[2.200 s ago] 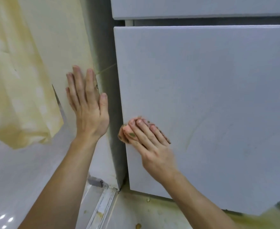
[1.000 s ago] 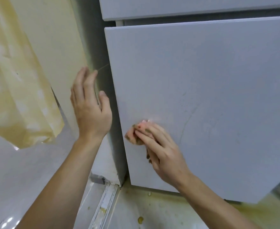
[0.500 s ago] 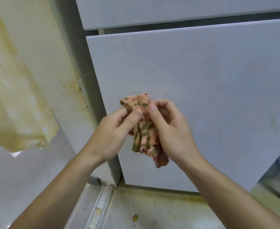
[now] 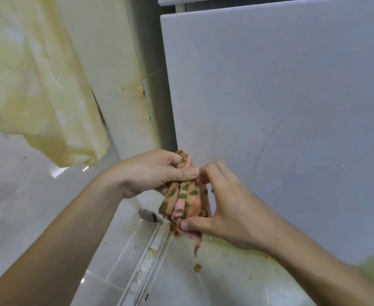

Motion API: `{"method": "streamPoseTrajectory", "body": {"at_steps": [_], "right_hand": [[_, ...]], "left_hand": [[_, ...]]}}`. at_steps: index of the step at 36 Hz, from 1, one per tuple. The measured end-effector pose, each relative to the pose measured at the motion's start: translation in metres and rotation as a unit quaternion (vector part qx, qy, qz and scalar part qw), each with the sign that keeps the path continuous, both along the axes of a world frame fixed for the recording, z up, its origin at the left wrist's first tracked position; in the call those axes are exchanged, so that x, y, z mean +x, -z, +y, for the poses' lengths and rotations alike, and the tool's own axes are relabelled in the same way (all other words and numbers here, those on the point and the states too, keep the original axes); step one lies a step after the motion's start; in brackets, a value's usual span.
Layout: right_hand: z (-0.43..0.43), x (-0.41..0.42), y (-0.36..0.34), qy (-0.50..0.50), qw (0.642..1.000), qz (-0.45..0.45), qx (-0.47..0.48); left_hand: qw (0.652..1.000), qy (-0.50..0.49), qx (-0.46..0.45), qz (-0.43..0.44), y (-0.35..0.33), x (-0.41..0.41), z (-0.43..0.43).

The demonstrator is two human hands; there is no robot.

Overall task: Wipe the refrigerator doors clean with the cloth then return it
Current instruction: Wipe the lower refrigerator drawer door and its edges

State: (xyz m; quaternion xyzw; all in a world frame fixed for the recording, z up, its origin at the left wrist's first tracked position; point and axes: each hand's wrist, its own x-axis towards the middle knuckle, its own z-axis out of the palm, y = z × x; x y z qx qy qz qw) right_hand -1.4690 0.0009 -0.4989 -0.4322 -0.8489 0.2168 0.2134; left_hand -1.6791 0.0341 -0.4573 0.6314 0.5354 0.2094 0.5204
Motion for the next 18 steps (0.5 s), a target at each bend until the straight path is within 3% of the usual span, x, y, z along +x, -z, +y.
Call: {"method": "streamPoseTrajectory", "body": {"at_steps": [6,13,18], "right_hand": [[0.004,-0.005,0.016,-0.020,0.995,0.087,-0.052],[0.018,0.009,0.003,-0.031,0.953,0.218,-0.207],[0.020,0.011,-0.012,-0.008,0.931,0.282,-0.229]], "left_hand": [[0.996,0.049,-0.041,0.054,0.014,-0.023,-0.001],[0.993,0.055,-0.061,0.086,0.017,-0.042,-0.004],[0.990,0.069,-0.048,0.113,0.015,-0.045,-0.004]]}}
